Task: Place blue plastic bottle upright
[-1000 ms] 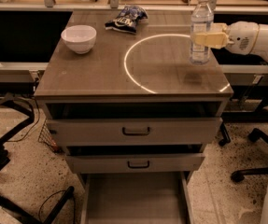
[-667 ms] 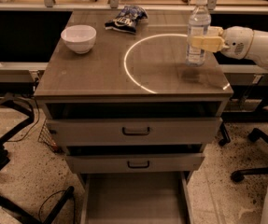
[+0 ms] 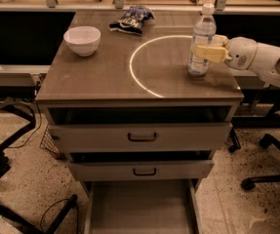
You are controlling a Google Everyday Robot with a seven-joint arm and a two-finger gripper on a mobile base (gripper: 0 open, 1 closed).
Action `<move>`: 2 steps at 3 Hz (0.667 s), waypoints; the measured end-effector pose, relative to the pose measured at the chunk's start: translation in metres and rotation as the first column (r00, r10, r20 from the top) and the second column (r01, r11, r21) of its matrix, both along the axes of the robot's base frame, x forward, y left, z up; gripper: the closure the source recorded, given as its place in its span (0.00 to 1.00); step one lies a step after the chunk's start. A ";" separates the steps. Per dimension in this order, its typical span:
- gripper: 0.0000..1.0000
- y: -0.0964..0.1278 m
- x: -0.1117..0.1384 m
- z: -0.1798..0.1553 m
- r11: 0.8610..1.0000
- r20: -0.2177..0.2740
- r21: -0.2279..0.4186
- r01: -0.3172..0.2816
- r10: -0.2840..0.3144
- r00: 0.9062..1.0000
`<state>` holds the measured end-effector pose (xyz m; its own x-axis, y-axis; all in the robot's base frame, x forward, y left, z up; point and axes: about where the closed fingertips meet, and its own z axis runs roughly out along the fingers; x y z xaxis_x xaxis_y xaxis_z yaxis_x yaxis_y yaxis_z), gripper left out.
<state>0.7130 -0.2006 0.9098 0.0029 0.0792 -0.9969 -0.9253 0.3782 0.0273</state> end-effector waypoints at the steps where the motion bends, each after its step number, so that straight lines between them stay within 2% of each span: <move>1: 0.82 0.009 0.000 -0.006 1.000 0.004 -0.021 0.000 0.000 1.000; 2: 0.51 0.014 0.000 -0.006 1.000 0.003 -0.021 -0.008 0.008 1.000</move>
Offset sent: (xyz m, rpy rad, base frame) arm -0.0004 0.0084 -0.0052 -0.0201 -0.0037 0.0000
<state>0.7133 -0.1864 0.9042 0.0059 0.0582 -0.9983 -0.9282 0.3716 0.0162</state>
